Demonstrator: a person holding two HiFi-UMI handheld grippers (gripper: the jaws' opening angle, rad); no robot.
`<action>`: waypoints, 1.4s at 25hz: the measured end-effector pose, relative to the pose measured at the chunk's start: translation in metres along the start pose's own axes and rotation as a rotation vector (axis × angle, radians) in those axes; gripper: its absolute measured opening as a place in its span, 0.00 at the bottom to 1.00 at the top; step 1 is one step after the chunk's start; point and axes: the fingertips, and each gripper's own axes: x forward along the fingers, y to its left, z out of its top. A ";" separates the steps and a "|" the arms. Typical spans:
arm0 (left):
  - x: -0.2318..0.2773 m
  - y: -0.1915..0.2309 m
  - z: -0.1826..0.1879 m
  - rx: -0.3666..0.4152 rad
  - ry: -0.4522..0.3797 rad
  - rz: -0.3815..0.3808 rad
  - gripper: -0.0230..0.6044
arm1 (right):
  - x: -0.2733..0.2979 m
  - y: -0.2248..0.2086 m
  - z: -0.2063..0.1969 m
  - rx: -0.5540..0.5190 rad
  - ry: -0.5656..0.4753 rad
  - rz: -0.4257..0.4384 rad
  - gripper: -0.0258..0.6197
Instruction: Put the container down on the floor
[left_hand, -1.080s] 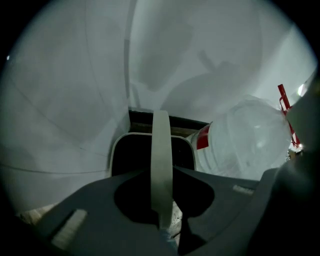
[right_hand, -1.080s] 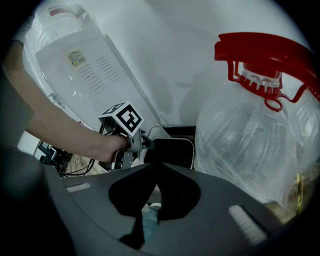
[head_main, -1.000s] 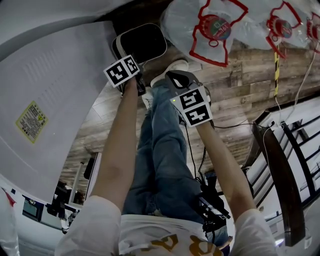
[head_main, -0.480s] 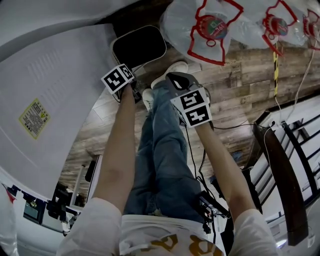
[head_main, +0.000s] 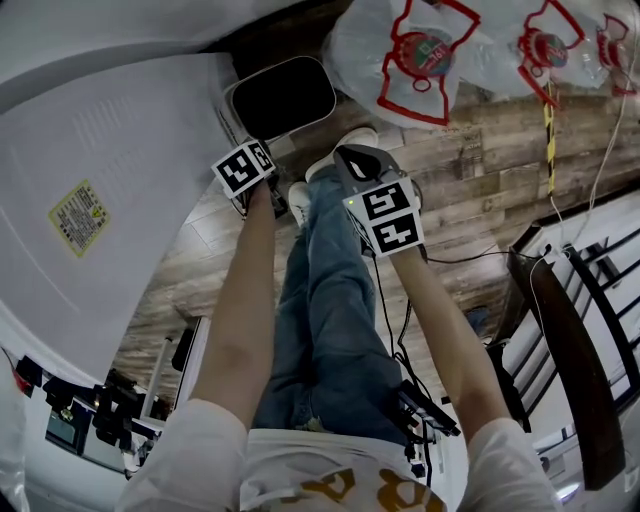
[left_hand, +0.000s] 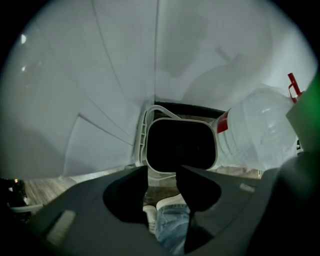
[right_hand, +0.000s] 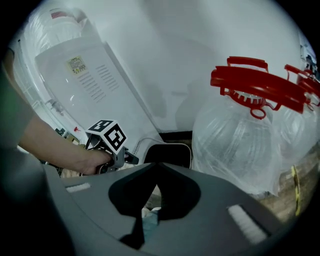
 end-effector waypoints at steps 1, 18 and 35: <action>-0.002 -0.002 0.001 0.008 -0.004 -0.007 0.32 | -0.001 0.001 0.001 -0.003 -0.003 -0.003 0.08; -0.119 -0.070 0.053 0.272 -0.211 -0.244 0.04 | -0.063 0.041 0.041 -0.033 -0.090 -0.059 0.08; -0.331 -0.126 0.075 0.355 -0.405 -0.491 0.04 | -0.213 0.072 0.135 -0.002 -0.319 -0.163 0.08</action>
